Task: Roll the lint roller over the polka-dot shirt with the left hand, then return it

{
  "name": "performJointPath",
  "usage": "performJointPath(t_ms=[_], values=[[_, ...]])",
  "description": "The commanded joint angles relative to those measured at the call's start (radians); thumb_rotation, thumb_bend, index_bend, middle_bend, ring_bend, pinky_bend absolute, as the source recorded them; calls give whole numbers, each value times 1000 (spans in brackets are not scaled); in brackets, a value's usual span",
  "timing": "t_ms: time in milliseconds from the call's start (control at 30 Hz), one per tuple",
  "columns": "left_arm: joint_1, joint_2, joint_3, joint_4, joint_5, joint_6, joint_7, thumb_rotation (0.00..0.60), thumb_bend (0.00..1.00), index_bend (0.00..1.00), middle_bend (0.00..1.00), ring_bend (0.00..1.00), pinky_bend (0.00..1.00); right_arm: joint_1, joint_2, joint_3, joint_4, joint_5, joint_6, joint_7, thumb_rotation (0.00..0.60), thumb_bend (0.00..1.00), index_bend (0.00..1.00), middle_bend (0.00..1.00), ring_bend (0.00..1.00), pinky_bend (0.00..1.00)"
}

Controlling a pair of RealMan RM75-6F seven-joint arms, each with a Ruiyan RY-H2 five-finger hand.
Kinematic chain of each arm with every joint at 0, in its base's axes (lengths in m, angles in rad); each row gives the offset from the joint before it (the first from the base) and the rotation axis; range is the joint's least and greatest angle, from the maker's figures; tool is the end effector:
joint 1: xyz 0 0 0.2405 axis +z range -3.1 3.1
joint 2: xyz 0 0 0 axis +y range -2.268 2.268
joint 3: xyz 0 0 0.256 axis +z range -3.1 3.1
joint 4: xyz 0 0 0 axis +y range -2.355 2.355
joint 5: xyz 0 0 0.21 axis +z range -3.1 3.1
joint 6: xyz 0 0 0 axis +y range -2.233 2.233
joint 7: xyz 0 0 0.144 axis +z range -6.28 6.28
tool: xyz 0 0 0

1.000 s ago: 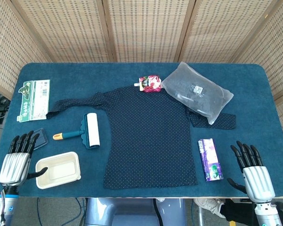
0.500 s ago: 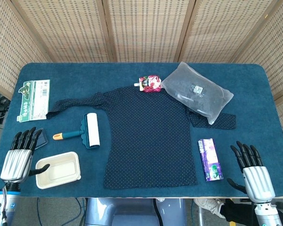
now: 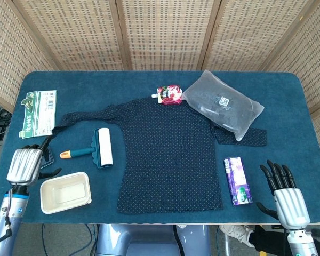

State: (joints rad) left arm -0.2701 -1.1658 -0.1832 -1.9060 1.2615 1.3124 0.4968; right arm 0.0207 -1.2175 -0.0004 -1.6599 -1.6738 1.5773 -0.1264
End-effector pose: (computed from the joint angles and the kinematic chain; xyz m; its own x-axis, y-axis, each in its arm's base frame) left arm -0.2265 0.2447 0.1241 0.4958 0.0534 0.8668 0.8681 -0.0578 -0.4930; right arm -0.2775 -0.1489 0.1233 0.3790 0.0268 0.9250 -0.9174 -0.1202 0.3793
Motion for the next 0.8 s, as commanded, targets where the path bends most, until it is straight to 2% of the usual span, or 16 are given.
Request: performJointPath(t_ms=[33,167,300,367,433,800], values=[[-82,9,-51,46,-128,-114,2,600,140,269,813,646,612,0,-1,0,2,4,-4,1,600,94,0,0,0,0],[-150,2,-72,101,-246,-199,30,600,151,309,872,698,643,1,-3,3,6,10,-6,3,600,94,0,0,0,0],[-205,-16,-77,152,-340,-251,59,600,159,354,886,710,649,2,-6,3,9,13,-9,1,600,94,0,0,0,0],[-223,-23,-75,168,-368,-269,69,600,193,357,887,710,649,3,-7,4,10,15,-10,0,600,94,0,0,0,0],[-248,-33,-66,191,-406,-290,92,600,226,356,888,711,650,4,-8,5,11,16,-12,0,600,94,0,0,0,0],[-340,-113,-10,274,-528,-329,170,600,229,376,897,717,652,5,-6,10,16,25,-10,10,600,94,0,0,0,0]])
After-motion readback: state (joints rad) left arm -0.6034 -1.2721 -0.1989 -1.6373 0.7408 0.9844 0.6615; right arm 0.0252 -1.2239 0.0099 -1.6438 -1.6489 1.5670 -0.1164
